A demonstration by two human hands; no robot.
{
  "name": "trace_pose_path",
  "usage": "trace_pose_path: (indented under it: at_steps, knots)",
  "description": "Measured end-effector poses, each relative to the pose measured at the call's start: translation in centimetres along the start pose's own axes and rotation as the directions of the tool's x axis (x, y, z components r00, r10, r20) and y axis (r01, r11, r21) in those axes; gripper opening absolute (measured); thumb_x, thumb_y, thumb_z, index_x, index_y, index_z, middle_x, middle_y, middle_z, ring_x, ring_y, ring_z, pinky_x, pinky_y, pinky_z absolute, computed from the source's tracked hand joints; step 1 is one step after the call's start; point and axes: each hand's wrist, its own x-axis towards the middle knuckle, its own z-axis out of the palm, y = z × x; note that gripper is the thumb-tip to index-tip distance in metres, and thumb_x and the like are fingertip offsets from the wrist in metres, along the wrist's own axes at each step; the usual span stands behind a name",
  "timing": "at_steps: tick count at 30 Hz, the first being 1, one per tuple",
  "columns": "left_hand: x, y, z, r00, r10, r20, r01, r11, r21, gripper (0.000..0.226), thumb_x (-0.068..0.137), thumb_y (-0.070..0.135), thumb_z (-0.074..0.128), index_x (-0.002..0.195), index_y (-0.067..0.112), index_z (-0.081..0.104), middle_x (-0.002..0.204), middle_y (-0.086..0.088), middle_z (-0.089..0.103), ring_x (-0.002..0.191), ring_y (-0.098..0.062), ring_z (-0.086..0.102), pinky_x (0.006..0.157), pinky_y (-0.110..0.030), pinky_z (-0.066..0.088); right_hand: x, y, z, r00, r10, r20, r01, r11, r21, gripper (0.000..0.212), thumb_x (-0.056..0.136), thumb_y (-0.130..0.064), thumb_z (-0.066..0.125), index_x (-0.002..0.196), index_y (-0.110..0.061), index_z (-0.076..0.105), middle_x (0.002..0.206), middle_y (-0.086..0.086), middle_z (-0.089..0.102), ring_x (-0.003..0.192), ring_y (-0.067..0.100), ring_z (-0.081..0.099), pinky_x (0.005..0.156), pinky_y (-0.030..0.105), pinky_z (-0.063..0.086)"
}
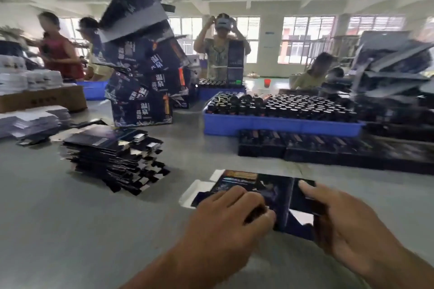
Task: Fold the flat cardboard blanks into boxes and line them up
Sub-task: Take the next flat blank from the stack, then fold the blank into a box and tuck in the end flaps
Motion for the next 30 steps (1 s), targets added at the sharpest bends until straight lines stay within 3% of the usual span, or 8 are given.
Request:
trace_pose_path:
  at_steps: [3,5,8,13,17,20,24,30]
  knots:
    - [-0.8,-0.2,0.6,0.984,-0.062,0.168,0.072,0.996,-0.054,0.047,0.09,0.051,0.058,0.13,0.025,0.057,0.139,-0.004,0.057,0.123,-0.026,0.055,0.096,-0.043,0.053,0.0,0.6,-2.0,1.0,-0.019,0.019,0.022,0.988,-0.15,0.026,0.1,-0.023,0.055,0.106,-0.009,0.076,0.105,0.019,0.075,0.09,0.034,0.074,0.072,0.046,0.061]
    - [-1.0,-0.5,0.6,0.945,-0.135,0.297,0.134,0.991,0.025,0.086,0.084,0.075,0.05,0.151,0.024,0.035,0.158,-0.009,0.037,0.142,-0.025,0.035,0.116,-0.041,0.03,-0.2,0.5,-2.5,0.999,-0.02,0.028,0.024,0.985,-0.172,0.025,0.1,-0.026,0.057,0.1,-0.014,0.078,0.105,0.016,0.076,0.092,0.033,0.075,0.07,0.042,0.061]
    - [-0.9,-0.7,0.7,0.906,-0.181,0.383,0.168,0.983,0.068,0.114,0.075,0.093,0.039,0.159,0.02,0.012,0.166,-0.011,0.016,0.151,-0.022,0.011,0.12,-0.036,0.007,-0.2,0.7,-2.7,0.998,-0.007,0.065,0.02,0.977,-0.211,0.023,0.098,-0.028,0.059,0.095,-0.02,0.08,0.101,0.012,0.077,0.085,0.026,0.075,0.071,0.039,0.061]
    - [-1.0,-0.6,0.7,0.879,-0.204,0.43,0.246,0.968,-0.043,0.125,0.064,0.101,0.035,0.154,0.034,-0.021,0.167,0.003,-0.007,0.153,-0.011,-0.014,0.122,-0.029,-0.013,-0.4,0.8,-2.7,0.994,-0.001,0.109,0.028,0.969,-0.245,0.032,0.096,-0.046,0.058,0.104,-0.022,0.078,0.106,0.014,0.076,0.089,0.027,0.075,0.073,0.039,0.061]
    - [-0.4,-0.7,0.1,0.915,-0.222,0.336,0.235,0.972,0.002,0.117,0.07,0.089,0.042,0.156,0.014,0.018,0.149,-0.007,0.042,0.137,-0.022,0.035,0.119,-0.035,0.023,-0.4,0.5,-2.7,0.994,-0.02,0.106,0.041,0.979,-0.2,0.061,0.078,-0.069,0.061,0.114,-0.021,0.074,0.107,0.014,0.076,0.09,0.03,0.074,0.073,0.04,0.06]
    - [-0.2,-1.2,-0.2,0.944,-0.249,0.218,0.248,0.968,0.033,0.108,0.073,0.081,0.046,0.15,0.006,0.034,0.135,-0.01,0.053,0.12,-0.024,0.048,0.107,-0.037,0.036,-0.4,0.3,-2.9,0.995,-0.045,0.09,0.058,0.987,-0.147,0.058,0.08,-0.067,0.061,0.111,-0.02,0.073,0.103,0.013,0.077,0.081,0.025,0.075,0.06,0.033,0.058]
    - [-0.3,-1.5,-0.2,0.945,-0.267,0.188,0.252,0.963,0.1,0.099,0.075,0.08,0.045,0.142,0.007,0.045,0.127,-0.011,0.058,0.113,-0.026,0.052,0.099,-0.043,0.04,-0.5,0.3,-2.9,0.986,-0.07,0.152,0.096,0.98,-0.172,0.039,0.086,-0.054,0.06,0.105,-0.024,0.077,0.105,0.016,0.076,0.087,0.028,0.075,0.068,0.034,0.06]
    - [-0.1,-1.5,0.0,0.96,-0.248,0.132,0.234,0.965,0.116,0.088,0.077,0.08,0.043,0.128,0.009,0.052,0.123,-0.008,0.061,0.109,-0.024,0.055,0.095,-0.038,0.034,-1.2,0.6,-2.7,0.962,-0.232,0.148,0.264,0.928,-0.262,0.038,0.066,-0.036,0.079,0.094,-0.015,0.066,0.093,0.008,0.077,0.083,0.026,0.076,0.069,0.032,0.061]
